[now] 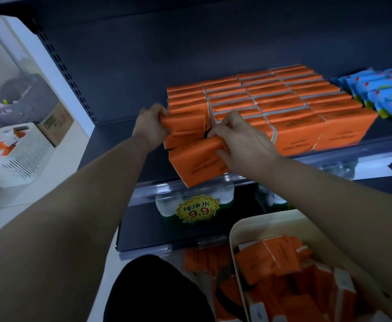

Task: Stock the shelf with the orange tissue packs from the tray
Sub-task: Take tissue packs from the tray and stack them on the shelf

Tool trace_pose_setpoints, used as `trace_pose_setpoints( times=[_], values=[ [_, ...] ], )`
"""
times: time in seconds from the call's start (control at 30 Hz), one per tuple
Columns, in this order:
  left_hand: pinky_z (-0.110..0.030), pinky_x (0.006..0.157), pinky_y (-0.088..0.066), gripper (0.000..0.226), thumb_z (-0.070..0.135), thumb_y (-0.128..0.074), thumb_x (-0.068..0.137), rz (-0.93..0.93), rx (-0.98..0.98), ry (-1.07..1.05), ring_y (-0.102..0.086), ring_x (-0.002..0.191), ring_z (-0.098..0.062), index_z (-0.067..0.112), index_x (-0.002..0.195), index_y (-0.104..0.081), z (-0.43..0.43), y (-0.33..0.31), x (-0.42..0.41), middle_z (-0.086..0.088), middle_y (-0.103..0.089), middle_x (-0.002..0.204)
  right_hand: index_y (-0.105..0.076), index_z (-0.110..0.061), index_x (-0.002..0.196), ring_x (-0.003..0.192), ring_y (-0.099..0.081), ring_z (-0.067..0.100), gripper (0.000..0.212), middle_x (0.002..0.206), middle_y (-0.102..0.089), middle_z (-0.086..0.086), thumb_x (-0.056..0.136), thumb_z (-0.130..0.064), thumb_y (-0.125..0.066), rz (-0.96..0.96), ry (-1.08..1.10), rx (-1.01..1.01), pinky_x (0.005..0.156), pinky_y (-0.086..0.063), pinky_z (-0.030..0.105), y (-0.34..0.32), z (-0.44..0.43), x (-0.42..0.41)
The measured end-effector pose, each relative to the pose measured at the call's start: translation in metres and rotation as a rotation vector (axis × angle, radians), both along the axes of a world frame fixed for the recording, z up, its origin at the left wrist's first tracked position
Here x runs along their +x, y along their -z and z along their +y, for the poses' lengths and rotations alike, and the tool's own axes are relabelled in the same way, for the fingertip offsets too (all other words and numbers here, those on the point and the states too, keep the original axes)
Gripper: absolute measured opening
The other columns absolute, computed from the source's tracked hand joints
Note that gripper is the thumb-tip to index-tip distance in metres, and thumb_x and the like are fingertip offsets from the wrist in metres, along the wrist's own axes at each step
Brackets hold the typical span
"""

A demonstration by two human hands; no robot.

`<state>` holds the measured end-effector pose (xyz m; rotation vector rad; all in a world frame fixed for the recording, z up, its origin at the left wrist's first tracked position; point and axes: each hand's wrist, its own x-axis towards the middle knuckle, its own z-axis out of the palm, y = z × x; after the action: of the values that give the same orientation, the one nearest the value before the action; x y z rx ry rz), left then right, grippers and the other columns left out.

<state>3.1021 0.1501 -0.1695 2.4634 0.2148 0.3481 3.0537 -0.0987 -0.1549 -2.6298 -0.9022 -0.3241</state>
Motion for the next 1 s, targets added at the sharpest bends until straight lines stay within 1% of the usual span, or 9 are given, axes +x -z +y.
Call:
trace_pose_setpoints(
  times=[0.07,0.17,0.3,0.43,0.5,0.57,0.7,0.83,1.0],
  values=[
    [-0.024,0.073,-0.048,0.040,0.002,-0.075,0.072,0.005,-0.019,0.012,-0.058,0.093,-0.018,0.023,0.100,-0.056,-0.001,0.000,0.010,-0.009,-0.051,0.117,-0.057,-0.025,0.126,0.105,-0.052,0.024,0.043,0.117,-0.047,0.003,0.084,-0.023,-0.064,-0.031,0.007,-0.011,0.087,-0.044,0.035,-0.001,0.004,0.005],
    [-0.019,0.074,-0.049,0.043,0.004,-0.078,0.072,0.018,-0.094,0.035,-0.060,0.098,-0.016,0.027,0.103,-0.058,-0.001,0.001,0.023,-0.008,-0.053,0.119,-0.056,-0.027,0.125,0.104,-0.053,0.023,0.043,0.110,-0.050,0.002,0.083,-0.023,-0.064,-0.016,0.000,0.005,0.088,-0.041,0.035,-0.002,0.012,0.008],
    [-0.030,0.086,-0.055,0.030,0.008,-0.067,0.085,0.070,-0.340,0.033,-0.063,0.099,-0.016,0.021,0.111,-0.059,-0.003,-0.001,0.021,0.001,-0.061,0.105,-0.051,-0.029,0.128,0.108,-0.053,0.024,0.044,0.116,-0.052,0.002,0.085,-0.028,-0.061,-0.041,0.054,-0.032,0.091,-0.037,0.035,-0.002,0.024,0.015],
    [-0.039,0.099,-0.049,0.007,0.026,-0.055,0.096,0.002,-0.485,0.016,-0.060,0.105,-0.014,0.026,0.099,-0.061,0.004,-0.009,0.005,0.006,-0.063,0.103,-0.050,-0.029,0.128,0.117,-0.049,0.027,0.045,0.122,-0.051,0.005,0.084,-0.027,-0.060,-0.038,0.176,-0.066,0.097,-0.033,0.038,-0.005,0.038,0.029],
    [-0.038,0.100,-0.048,0.012,0.041,-0.058,0.091,0.007,-0.511,0.049,-0.059,0.107,-0.011,0.031,0.095,-0.062,0.007,-0.011,-0.006,0.009,-0.065,0.104,-0.051,-0.027,0.127,0.115,-0.050,0.029,0.045,0.121,-0.053,0.006,0.083,-0.025,-0.060,-0.056,0.235,-0.096,0.096,-0.033,0.039,-0.004,0.045,0.038],
    [-0.031,0.098,-0.048,0.032,0.050,-0.070,0.081,0.054,-0.410,0.106,-0.060,0.106,-0.009,0.028,0.104,-0.064,0.008,-0.007,-0.016,0.008,-0.065,0.109,-0.053,-0.026,0.125,0.114,-0.051,0.029,0.045,0.119,-0.055,0.006,0.081,-0.022,-0.061,-0.064,0.289,-0.139,0.095,-0.034,0.041,-0.003,0.051,0.048],
    [-0.029,0.095,-0.045,0.069,0.038,-0.086,0.066,0.091,0.006,0.197,-0.051,0.109,-0.013,0.021,0.124,-0.052,0.005,0.005,-0.026,0.001,-0.048,0.122,-0.054,-0.026,0.124,0.116,-0.048,0.027,0.046,0.120,-0.056,0.004,0.079,-0.020,-0.062,-0.095,0.335,-0.221,0.094,-0.033,0.042,0.005,0.058,0.059],
    [-0.034,0.085,-0.048,0.062,0.017,-0.080,0.072,-0.020,0.209,0.135,-0.052,0.101,-0.022,0.016,0.123,-0.045,-0.008,0.013,-0.025,-0.006,-0.041,0.122,-0.054,-0.026,0.124,0.117,-0.045,0.027,0.047,0.119,-0.054,0.005,0.079,-0.014,-0.061,-0.137,0.359,-0.247,0.094,-0.032,0.045,0.008,0.063,0.064],
    [-0.036,0.071,-0.049,0.051,0.006,-0.069,0.079,-0.032,0.239,0.037,-0.058,0.090,-0.030,0.012,0.122,-0.043,-0.023,0.019,-0.012,-0.013,-0.041,0.125,-0.047,-0.024,0.133,0.123,-0.039,0.028,0.055,0.129,-0.048,0.006,0.079,-0.023,-0.062,-0.047,0.314,-0.258,0.096,-0.032,0.045,0.007,0.056,0.065]
  ],
)
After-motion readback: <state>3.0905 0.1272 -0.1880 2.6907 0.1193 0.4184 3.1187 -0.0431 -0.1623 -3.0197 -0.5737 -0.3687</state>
